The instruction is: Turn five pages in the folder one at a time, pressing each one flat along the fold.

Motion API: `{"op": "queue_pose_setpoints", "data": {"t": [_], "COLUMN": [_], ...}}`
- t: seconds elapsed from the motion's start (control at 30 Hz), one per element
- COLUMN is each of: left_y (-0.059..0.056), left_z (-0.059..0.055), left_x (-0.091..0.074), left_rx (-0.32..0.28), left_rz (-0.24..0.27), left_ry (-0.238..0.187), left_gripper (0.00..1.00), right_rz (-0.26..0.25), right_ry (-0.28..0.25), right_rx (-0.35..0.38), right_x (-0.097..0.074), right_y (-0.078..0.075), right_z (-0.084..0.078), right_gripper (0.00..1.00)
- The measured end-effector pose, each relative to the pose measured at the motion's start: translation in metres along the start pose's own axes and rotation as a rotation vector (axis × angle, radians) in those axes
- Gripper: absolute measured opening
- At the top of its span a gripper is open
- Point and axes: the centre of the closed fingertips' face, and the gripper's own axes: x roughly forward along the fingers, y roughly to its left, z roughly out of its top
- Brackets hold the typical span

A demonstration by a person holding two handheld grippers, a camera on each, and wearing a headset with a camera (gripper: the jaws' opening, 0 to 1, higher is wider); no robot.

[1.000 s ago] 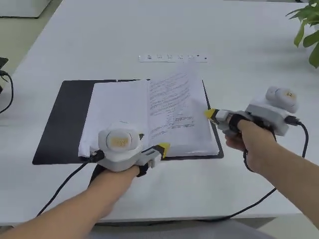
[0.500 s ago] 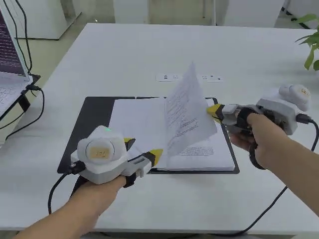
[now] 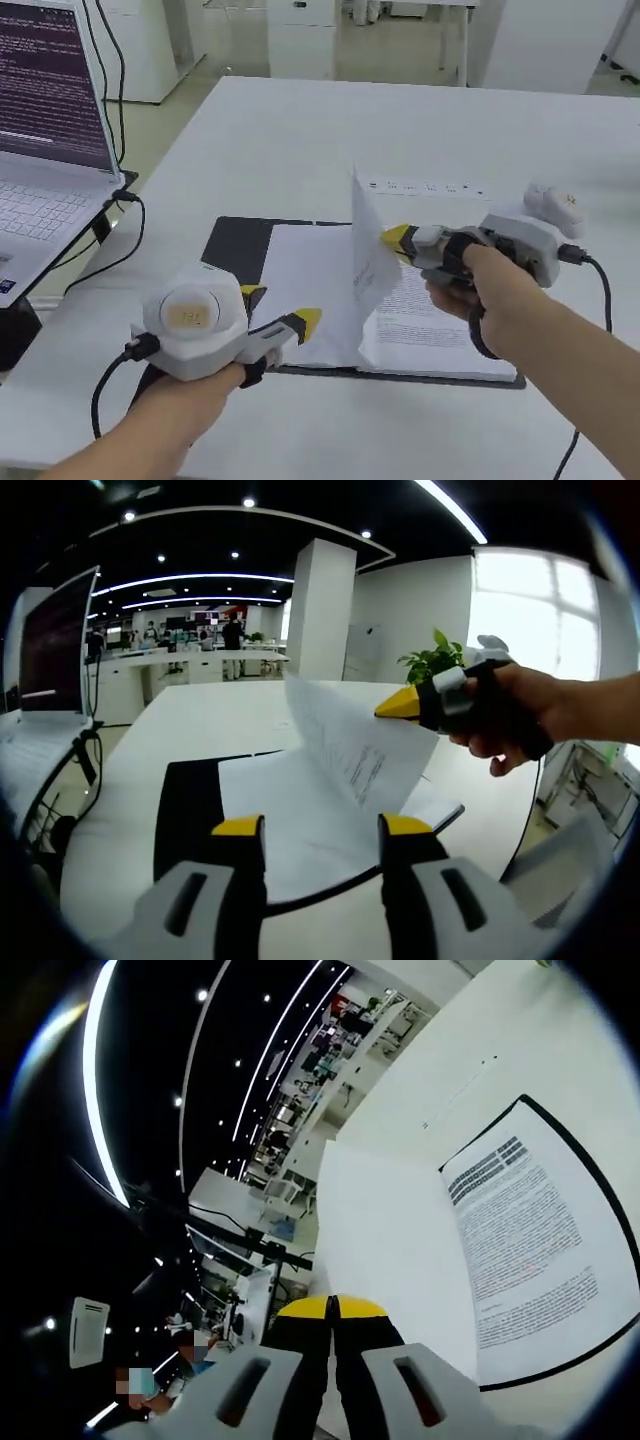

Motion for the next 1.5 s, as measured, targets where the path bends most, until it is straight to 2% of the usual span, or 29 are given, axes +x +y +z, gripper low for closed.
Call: {"op": "queue_pose_setpoints", "data": {"t": [0.23,0.53,0.7,0.93,1.33,1.5], "left_y": [0.018,0.037,0.042,0.048,0.053,0.057], "left_z": [-0.003,-0.004,-0.01,-0.016,-0.024,-0.029], "left_x": [-0.014,-0.024,-0.028,-0.036,-0.029,-0.025], "left_rx": [-0.009,-0.023,-0.025,-0.043,-0.077,-0.082], "left_rz": [0.026,0.049,0.058,0.064,0.056,0.061], "left_ry": [0.001,-0.002,0.013,0.021,0.042,0.055], "left_gripper": [0.44,0.43,0.43,0.43,0.43,0.42], "right_rz": [-0.011,-0.064,-0.082,-0.128,-0.196,-0.224], "right_ry": [0.053,0.12,0.14,0.184,0.253,0.251], "right_rx": [-0.024,-0.031,-0.002,-0.032,-0.066,-0.062], "right_x": [0.031,0.067,0.081,0.102,0.137,0.141], "right_y": [0.007,-0.001,-0.005,-0.017,-0.042,-0.051], "right_z": [-0.023,-0.053,-0.065,-0.082,-0.12,-0.125], "right_gripper": [0.0,0.0,0.0,0.0,0.0,0.0]}}
